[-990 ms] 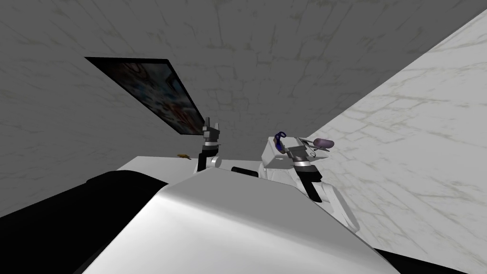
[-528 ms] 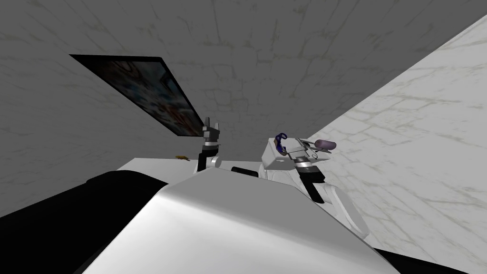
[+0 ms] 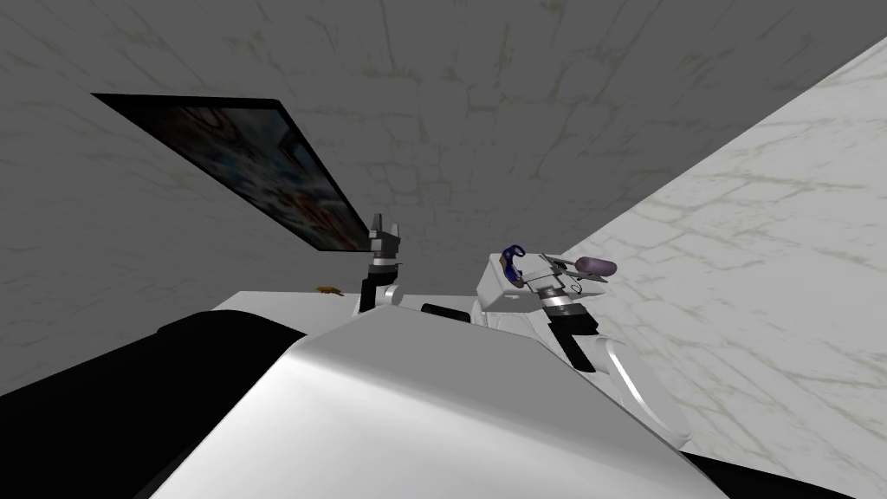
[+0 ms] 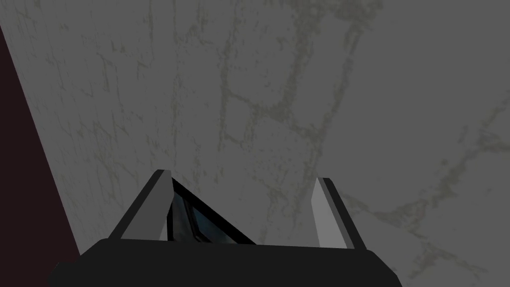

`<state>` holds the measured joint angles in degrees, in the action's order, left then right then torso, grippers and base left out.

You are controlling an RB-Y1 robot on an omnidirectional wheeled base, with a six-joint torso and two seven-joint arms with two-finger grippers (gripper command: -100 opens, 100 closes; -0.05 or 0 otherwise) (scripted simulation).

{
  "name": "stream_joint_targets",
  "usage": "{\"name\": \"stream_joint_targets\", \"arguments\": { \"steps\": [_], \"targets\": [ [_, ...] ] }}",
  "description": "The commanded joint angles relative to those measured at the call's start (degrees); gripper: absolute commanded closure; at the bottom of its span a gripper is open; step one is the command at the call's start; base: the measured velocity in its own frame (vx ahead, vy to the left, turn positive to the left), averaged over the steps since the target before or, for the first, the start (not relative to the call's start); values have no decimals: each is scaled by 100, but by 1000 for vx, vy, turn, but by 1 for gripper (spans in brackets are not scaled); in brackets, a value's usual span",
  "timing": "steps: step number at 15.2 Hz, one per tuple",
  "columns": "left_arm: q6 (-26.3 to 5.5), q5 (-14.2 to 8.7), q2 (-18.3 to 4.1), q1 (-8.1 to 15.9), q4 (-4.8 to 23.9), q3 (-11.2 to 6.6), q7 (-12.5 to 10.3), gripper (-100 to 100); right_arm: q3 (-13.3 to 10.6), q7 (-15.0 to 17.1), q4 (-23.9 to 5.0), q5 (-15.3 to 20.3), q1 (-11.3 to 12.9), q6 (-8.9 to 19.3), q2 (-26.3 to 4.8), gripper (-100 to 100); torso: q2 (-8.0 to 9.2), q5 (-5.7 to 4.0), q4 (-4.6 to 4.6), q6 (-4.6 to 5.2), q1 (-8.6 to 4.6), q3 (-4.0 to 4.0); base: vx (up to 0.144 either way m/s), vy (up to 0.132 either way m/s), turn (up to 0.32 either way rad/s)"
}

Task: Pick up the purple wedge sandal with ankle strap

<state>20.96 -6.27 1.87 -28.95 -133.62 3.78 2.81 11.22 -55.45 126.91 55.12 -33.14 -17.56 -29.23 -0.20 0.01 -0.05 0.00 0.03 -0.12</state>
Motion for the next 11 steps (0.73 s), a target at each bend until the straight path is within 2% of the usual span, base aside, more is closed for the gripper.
{"name": "stream_joint_targets", "arguments": {
  "steps": [1, 4, 6, 7, 10, 11],
  "targets": [
    [0, 0, 0, 0, 0, 0, 0, 0, 55, -286, -20, 246, -28, 13, -82, -100, 0, 0, 0, 0, 0, 0, 48, 9, -15],
    [0, 0, 0, 0, 0, 0, 0, 0, 88, -466, -28, 414, -49, 28, -140, -100, 2, 0, 0, 0, -1, 1, 40, 9, -15],
    [0, 0, 0, 0, 0, 0, 0, 0, 148, -764, -41, 719, -88, 56, -244, -100, 1, 0, 1, 0, 0, 1, 51, 13, -18],
    [0, 0, 0, 0, 0, 0, 0, 0, 148, -789, -41, 721, -88, 56, -244, -100, -2, 0, 0, 0, 1, -1, 52, 16, -17],
    [0, 0, 0, 0, 0, 0, 0, 0, 222, -1183, -58, 1094, -134, 89, -367, -100, -1, 0, 0, 0, -1, 0, 48, 8, -20],
    [0, 0, 0, 0, 0, 0, 0, 0, 222, -1183, -58, 1094, -134, 89, -367, -100, -2, 0, 0, 0, -2, -1, 48, 6, -9]
  ]
}}
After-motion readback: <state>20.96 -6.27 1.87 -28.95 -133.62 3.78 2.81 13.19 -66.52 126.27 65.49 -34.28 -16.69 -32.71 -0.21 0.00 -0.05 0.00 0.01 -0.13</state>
